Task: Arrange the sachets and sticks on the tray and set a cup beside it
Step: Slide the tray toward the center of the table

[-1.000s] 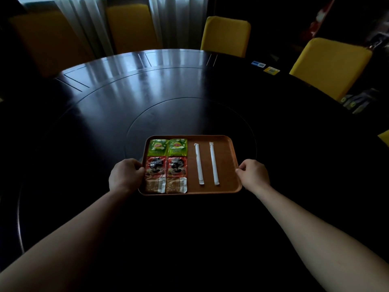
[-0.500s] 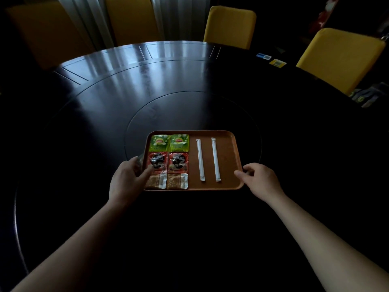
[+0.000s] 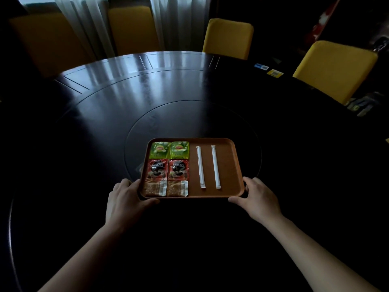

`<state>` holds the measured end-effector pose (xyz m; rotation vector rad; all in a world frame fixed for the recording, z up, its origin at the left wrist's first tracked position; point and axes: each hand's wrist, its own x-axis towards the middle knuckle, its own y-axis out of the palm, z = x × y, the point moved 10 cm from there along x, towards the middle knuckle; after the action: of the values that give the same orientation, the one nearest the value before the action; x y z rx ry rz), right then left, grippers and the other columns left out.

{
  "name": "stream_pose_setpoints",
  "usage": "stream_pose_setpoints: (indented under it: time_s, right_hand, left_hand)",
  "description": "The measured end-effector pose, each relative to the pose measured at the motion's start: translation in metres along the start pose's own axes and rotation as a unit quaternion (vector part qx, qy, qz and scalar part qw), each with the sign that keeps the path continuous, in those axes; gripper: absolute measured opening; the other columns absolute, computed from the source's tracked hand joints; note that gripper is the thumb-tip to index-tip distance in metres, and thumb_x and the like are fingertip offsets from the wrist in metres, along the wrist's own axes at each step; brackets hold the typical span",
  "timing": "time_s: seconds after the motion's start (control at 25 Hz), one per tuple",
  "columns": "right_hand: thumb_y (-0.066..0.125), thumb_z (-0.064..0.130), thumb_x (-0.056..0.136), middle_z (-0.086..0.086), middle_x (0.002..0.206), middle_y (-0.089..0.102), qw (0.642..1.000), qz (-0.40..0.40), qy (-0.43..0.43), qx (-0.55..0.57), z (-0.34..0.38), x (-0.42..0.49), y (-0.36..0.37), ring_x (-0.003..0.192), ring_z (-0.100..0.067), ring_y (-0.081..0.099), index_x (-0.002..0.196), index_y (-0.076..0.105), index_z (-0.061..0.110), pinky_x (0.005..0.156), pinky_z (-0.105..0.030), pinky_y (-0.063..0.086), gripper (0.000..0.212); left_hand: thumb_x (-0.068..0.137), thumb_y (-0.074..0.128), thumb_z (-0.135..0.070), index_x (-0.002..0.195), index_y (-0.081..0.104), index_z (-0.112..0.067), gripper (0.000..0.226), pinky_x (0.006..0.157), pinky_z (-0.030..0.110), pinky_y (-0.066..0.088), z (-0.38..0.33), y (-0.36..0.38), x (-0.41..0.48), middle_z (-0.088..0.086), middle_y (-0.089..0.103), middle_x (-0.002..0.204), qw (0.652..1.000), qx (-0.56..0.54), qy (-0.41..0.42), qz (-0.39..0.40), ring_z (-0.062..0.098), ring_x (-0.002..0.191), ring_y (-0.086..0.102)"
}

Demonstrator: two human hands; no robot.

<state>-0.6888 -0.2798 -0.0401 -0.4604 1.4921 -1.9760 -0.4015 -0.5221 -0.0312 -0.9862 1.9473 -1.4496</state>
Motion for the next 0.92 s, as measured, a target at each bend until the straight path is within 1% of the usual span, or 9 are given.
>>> stream_pose_setpoints:
  time_s: [0.08, 0.16, 0.24, 0.32, 0.4, 0.56, 0.68, 0.76, 0.92]
  right_hand:
    - [0.078, 0.061, 0.065, 0.006, 0.090, 0.054, 1.000, -0.009, 0.007, -0.003, 0.004, 0.009, -0.001, 0.082, -0.014, 0.056, 0.097, 0.057, 0.028, 0.064, -0.029, 0.044, 0.051]
    - [0.078, 0.060, 0.066, 0.004, 0.094, 0.056, 1.000, -0.010, 0.010, -0.002, 0.010, 0.023, -0.002, 0.085, -0.016, 0.059, 0.098, 0.058, 0.026, 0.067, -0.030, 0.047, 0.051]
    - [0.078, 0.059, 0.067, 0.002, 0.097, 0.057, 1.000, -0.005, 0.014, -0.003, 0.013, 0.038, -0.003, 0.088, -0.018, 0.060, 0.099, 0.059, 0.025, 0.070, -0.031, 0.048, 0.050]
    - [0.078, 0.059, 0.068, 0.001, 0.100, 0.058, 1.000, -0.003, 0.019, -0.004, 0.014, 0.053, -0.004, 0.091, -0.020, 0.061, 0.101, 0.060, 0.024, 0.072, -0.031, 0.049, 0.051]
    - [0.077, 0.059, 0.067, 0.001, 0.100, 0.058, 1.000, -0.004, 0.022, -0.003, 0.014, 0.068, -0.004, 0.091, -0.019, 0.060, 0.102, 0.061, 0.025, 0.071, -0.030, 0.047, 0.052]
    - [0.076, 0.060, 0.069, -0.001, 0.103, 0.059, 1.000, -0.010, 0.026, -0.007, 0.016, 0.089, -0.002, 0.092, -0.021, 0.061, 0.104, 0.061, 0.024, 0.074, -0.031, 0.050, 0.052]
    - [0.075, 0.060, 0.070, -0.001, 0.101, 0.061, 0.999, -0.028, 0.024, -0.011, 0.017, 0.099, 0.000, 0.090, -0.021, 0.062, 0.103, 0.062, 0.024, 0.070, -0.029, 0.047, 0.051]
    - [0.076, 0.060, 0.069, -0.001, 0.100, 0.062, 0.999, -0.035, 0.022, -0.010, 0.017, 0.105, 0.000, 0.089, -0.020, 0.062, 0.102, 0.063, 0.024, 0.067, -0.028, 0.044, 0.050]
    - [0.078, 0.059, 0.066, -0.001, 0.101, 0.064, 0.999, -0.034, 0.032, 0.002, 0.015, 0.110, 0.001, 0.089, -0.021, 0.062, 0.100, 0.065, 0.025, 0.069, -0.029, 0.046, 0.050]
  left_hand:
    - [0.067, 0.073, -0.066, 0.108, 0.065, -0.027, 0.057, 0.074, 0.036, 0.044, -0.002, -0.002, 0.011, -0.001, 0.050, 0.084, 1.000, 0.006, -0.001, -0.009, 0.020, 0.085, 0.049]
    - [0.069, 0.073, -0.064, 0.112, 0.065, -0.026, 0.058, 0.075, 0.036, 0.045, -0.005, -0.004, 0.025, 0.001, 0.051, 0.086, 1.000, 0.012, 0.001, -0.011, 0.021, 0.087, 0.050]
    - [0.071, 0.071, -0.064, 0.114, 0.065, -0.026, 0.058, 0.075, 0.035, 0.045, -0.008, -0.003, 0.041, 0.000, 0.051, 0.087, 1.000, 0.020, 0.004, -0.007, 0.021, 0.087, 0.049]
    - [0.071, 0.070, -0.067, 0.110, 0.067, -0.025, 0.058, 0.075, 0.035, 0.045, -0.009, -0.002, 0.055, 0.000, 0.049, 0.086, 1.000, 0.026, 0.001, -0.002, 0.020, 0.087, 0.049]
    - [0.070, 0.069, -0.068, 0.107, 0.068, -0.024, 0.058, 0.075, 0.036, 0.045, -0.012, -0.001, 0.067, 0.000, 0.048, 0.086, 0.999, 0.033, -0.001, -0.002, 0.021, 0.088, 0.050]
    - [0.072, 0.069, -0.064, 0.108, 0.068, -0.020, 0.056, 0.076, 0.037, 0.045, -0.013, 0.000, 0.089, 0.003, 0.054, 0.091, 0.999, 0.050, -0.009, 0.000, 0.025, 0.091, 0.052]
    - [0.073, 0.069, -0.062, 0.110, 0.068, -0.021, 0.056, 0.073, 0.037, 0.043, -0.013, 0.003, 0.100, 0.002, 0.051, 0.090, 0.999, 0.047, -0.016, 0.000, 0.024, 0.090, 0.052]
    - [0.074, 0.069, -0.062, 0.111, 0.067, -0.021, 0.056, 0.074, 0.038, 0.044, -0.011, 0.005, 0.104, 0.005, 0.055, 0.095, 0.999, 0.047, -0.026, 0.000, 0.026, 0.092, 0.053]
    - [0.074, 0.070, -0.062, 0.113, 0.067, -0.023, 0.055, 0.076, 0.040, 0.043, -0.008, 0.008, 0.109, 0.008, 0.058, 0.099, 0.998, 0.054, -0.042, -0.003, 0.027, 0.095, 0.055]
